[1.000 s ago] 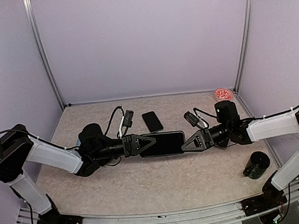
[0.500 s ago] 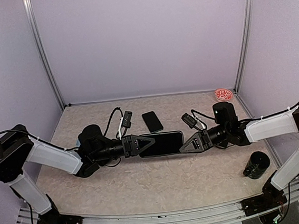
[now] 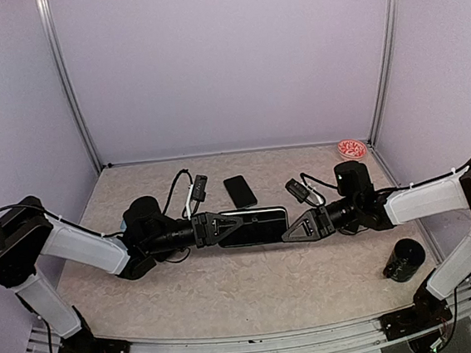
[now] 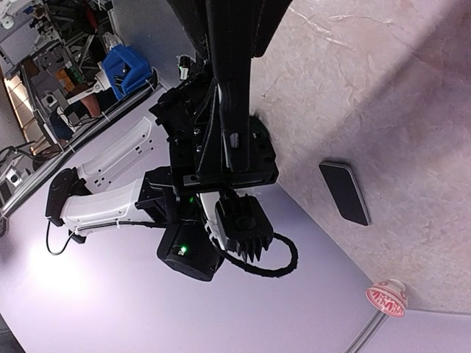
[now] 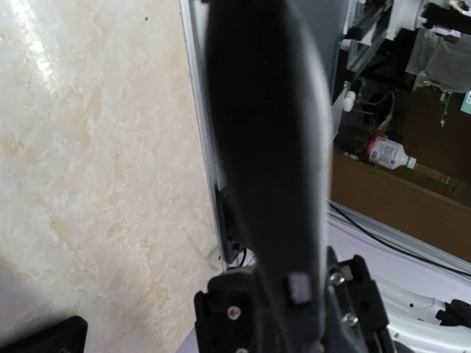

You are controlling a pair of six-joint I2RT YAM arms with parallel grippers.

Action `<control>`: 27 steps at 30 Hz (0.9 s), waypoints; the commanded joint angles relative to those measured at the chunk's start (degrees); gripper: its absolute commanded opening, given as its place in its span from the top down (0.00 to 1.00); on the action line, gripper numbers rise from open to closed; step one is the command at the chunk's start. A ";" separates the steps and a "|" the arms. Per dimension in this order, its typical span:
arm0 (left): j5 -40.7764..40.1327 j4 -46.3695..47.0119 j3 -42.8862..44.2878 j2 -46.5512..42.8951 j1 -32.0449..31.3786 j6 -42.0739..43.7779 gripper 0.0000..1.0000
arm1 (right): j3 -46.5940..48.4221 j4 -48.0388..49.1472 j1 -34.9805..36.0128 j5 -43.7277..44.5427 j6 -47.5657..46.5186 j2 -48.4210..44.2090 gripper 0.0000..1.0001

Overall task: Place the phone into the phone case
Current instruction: Press the bottom corners of the phone case.

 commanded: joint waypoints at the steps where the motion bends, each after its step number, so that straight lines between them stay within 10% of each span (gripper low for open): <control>1: 0.92 4.14 0.74 -1.80 -0.24 1.22 0.89 | 0.84 -1.88 0.39 1.71 -1.18 -0.08 1.00; 6: 1.71 4.17 1.27 -1.13 -0.37 0.88 0.93 | 1.83 -5.29 0.38 3.14 -3.62 -0.08 0.99; 16: 2.75 -2.34 3.73 -1.48 -0.20 1.87 0.96 | 5.42 -18.54 0.39 12.56 -12.26 -4.34 0.52; 27: 3.80 -16.46 7.92 -3.08 -0.19 4.99 0.96 | 4.97 -21.05 0.51 21.23 -15.69 -9.74 0.35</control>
